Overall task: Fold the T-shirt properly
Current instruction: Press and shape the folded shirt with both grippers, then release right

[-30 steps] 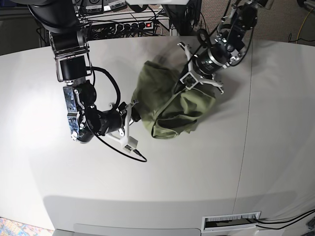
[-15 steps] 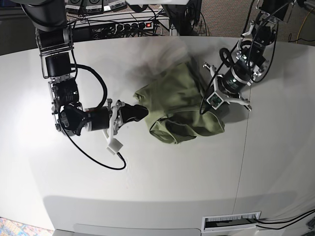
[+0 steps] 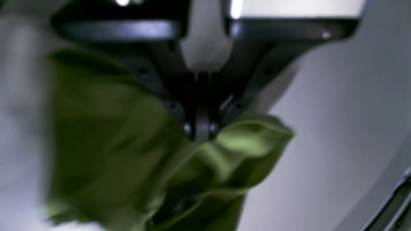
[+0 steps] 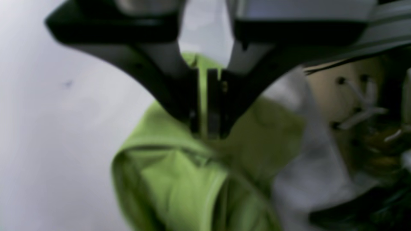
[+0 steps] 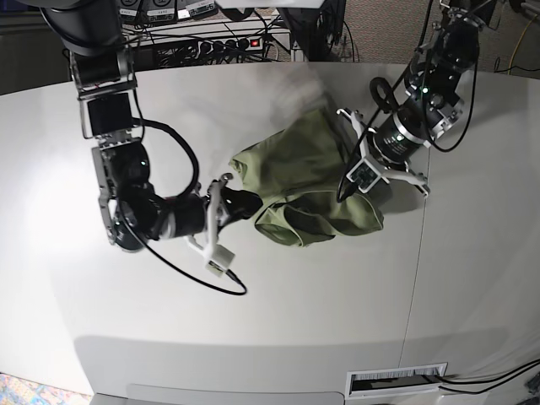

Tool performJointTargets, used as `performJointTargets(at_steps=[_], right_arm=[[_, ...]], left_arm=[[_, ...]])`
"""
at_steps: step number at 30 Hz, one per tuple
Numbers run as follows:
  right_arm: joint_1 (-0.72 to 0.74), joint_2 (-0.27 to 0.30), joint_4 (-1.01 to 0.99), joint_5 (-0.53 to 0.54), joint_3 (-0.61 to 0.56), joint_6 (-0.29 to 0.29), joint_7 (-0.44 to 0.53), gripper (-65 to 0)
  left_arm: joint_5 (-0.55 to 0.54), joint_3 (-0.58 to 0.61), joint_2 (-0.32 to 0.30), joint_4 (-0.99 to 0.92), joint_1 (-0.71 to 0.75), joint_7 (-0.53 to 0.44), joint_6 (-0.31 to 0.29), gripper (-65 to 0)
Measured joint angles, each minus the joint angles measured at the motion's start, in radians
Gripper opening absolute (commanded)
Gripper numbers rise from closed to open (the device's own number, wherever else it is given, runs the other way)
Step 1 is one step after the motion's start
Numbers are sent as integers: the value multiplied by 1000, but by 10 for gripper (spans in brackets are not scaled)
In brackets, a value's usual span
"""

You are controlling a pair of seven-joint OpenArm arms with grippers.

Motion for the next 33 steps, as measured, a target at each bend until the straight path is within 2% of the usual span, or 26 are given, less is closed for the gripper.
performJointTargets(at_steps=[3, 7, 10, 14, 21, 23, 25, 29, 33], right_arm=[[37, -26, 1, -24, 0, 0, 6, -562], [61, -23, 1, -26, -1, 0, 3, -493], [73, -21, 1, -11, -14, 0, 4, -492], [76, -29, 1, -10, -105, 0, 4, -492], [77, -101, 1, -299, -253, 0, 9, -493], [77, -108, 1, -402, -252, 1, 91, -499], [80, -112, 1, -474, -252, 1, 169, -550], [84, -122, 1, -559, -252, 1, 328, -572], [94, -124, 1, -689, -252, 1, 394, -572]], left_arm=[[-78, -1, 6, 19, 44, -1, -6, -650], [-81, -1, 43, 15, 83, 6, -34, -650], [-80, -1, 63, 11, 88, -9, -42, -650], [-98, -3, 95, 6, 93, -8, -40, -650], [-114, -3, 125, 6, 93, -8, -50, -650], [-114, -3, 132, 6, 93, -8, -50, -650], [-114, -3, 133, 6, 101, -9, -51, -650], [-114, -3, 132, 6, 124, -9, -51, -650], [-114, -3, 133, 6, 143, -31, -51, -650]])
